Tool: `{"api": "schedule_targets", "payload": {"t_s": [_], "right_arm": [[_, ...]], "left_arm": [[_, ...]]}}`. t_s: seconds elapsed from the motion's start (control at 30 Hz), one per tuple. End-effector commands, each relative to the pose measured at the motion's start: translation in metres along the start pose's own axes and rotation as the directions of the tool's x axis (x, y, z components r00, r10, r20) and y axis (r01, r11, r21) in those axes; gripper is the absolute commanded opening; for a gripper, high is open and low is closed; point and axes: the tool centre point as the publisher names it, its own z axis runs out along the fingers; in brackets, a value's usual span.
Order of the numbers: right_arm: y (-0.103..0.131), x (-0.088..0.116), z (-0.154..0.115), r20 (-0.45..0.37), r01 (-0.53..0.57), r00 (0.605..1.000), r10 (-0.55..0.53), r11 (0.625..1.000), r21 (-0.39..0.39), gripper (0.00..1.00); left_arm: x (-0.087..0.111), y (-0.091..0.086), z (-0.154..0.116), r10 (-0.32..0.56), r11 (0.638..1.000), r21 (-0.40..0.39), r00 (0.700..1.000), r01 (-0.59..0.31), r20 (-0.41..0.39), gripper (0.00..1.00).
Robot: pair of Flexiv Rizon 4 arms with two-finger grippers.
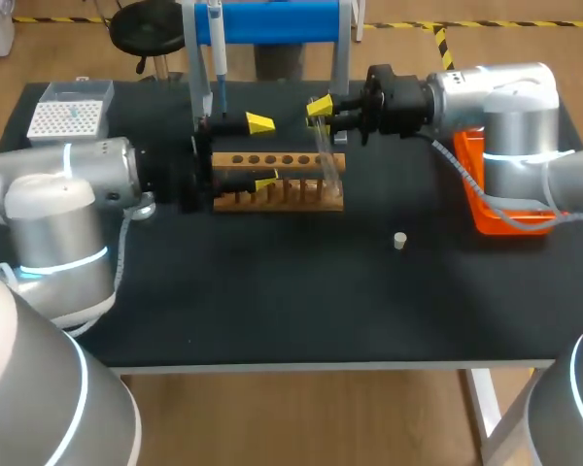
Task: Invert the test tube, pick up the pipette, mount the tip to pipette, aspirate from beaker and dispense into the tube, eject the tip, return the pipette, and cap with the stopper.
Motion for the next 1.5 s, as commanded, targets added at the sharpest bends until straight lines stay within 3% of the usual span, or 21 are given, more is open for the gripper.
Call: {"api": "schedule_targets", "payload": {"t_s": [0.03, 0.53, 1.5], "right_arm": [[-0.001, 0.001, 0.0, 0.003, 0.0, 1.0, 0.0, 1.0, -0.001, 0.0], [-0.001, 0.001, 0.0, 0.003, 0.0, 1.0, 0.0, 1.0, -0.001, 0.0], [-0.001, 0.001, 0.0, 0.003, 0.0, 1.0, 0.0, 1.0, -0.001, 0.0]], "left_arm": [[0.0, -0.004, 0.012, 0.013, 1.0, 0.007, 0.999, -0.013, -0.031, 1.0], [0.006, -0.027, 0.039, 0.089, 0.995, 0.05, 0.994, -0.086, -0.06, 1.0], [0.006, -0.03, 0.084, 0.114, 0.991, 0.078, 0.993, -0.112, -0.022, 1.0]]}}
